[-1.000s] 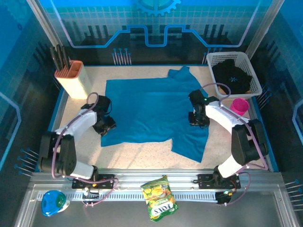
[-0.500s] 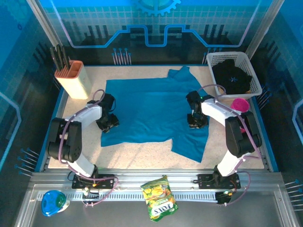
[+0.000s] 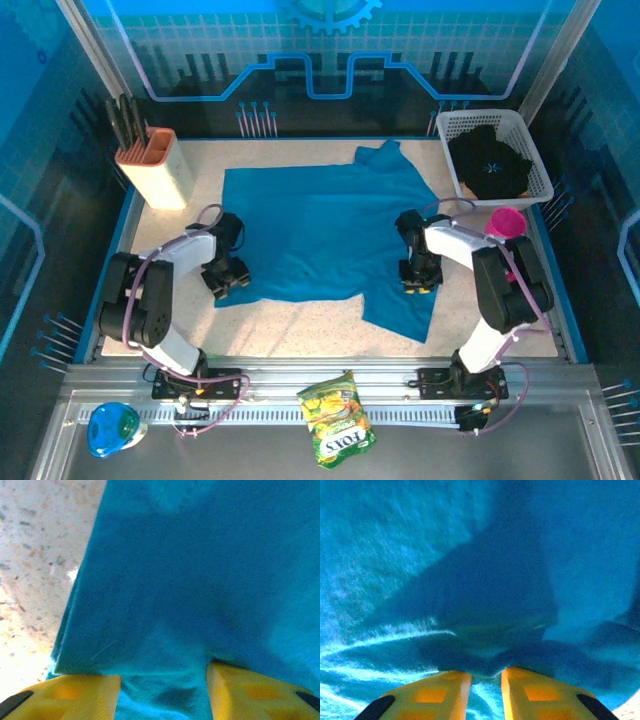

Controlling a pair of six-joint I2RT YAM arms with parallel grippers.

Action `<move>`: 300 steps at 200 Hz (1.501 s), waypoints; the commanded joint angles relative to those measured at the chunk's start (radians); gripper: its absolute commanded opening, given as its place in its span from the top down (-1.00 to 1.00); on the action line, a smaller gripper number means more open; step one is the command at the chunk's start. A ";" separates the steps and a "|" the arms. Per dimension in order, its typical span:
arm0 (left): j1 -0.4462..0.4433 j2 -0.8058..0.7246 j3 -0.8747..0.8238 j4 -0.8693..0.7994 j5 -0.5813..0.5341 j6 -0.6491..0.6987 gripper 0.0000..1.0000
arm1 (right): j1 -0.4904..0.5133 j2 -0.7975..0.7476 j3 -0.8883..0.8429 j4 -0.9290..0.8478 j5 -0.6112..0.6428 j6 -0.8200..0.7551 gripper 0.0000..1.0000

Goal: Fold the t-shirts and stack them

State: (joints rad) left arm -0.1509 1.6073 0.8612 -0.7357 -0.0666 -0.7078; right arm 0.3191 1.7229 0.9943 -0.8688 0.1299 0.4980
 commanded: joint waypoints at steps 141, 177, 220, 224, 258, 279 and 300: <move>0.030 0.314 0.398 -0.174 -0.243 0.085 -0.06 | -0.171 0.234 0.286 0.088 -0.025 -0.057 0.49; 0.011 0.184 0.439 -0.207 -0.194 0.067 -0.16 | -0.159 0.132 0.296 0.062 -0.071 -0.082 0.45; -0.024 0.167 0.623 -0.282 -0.211 0.094 -0.27 | -0.157 0.102 0.474 -0.013 -0.101 -0.139 0.28; -0.024 0.186 0.647 -0.286 -0.212 0.100 -0.27 | -0.157 0.119 0.505 -0.023 -0.105 -0.147 0.27; -0.023 0.407 0.854 -0.279 -0.258 0.128 -0.27 | -0.162 0.346 0.769 -0.045 -0.108 -0.195 0.27; -0.022 0.572 1.012 -0.319 -0.274 0.131 -0.26 | -0.170 0.508 0.920 -0.049 -0.110 -0.190 0.32; -0.022 0.709 1.140 -0.351 -0.274 0.140 -0.24 | -0.183 0.648 1.044 -0.056 -0.111 -0.164 0.35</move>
State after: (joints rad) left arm -0.1741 2.1941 1.8809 -0.9993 -0.3115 -0.5968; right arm 0.1604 2.2230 1.9408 -0.8654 0.0349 0.3309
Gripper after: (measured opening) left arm 0.623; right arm 0.334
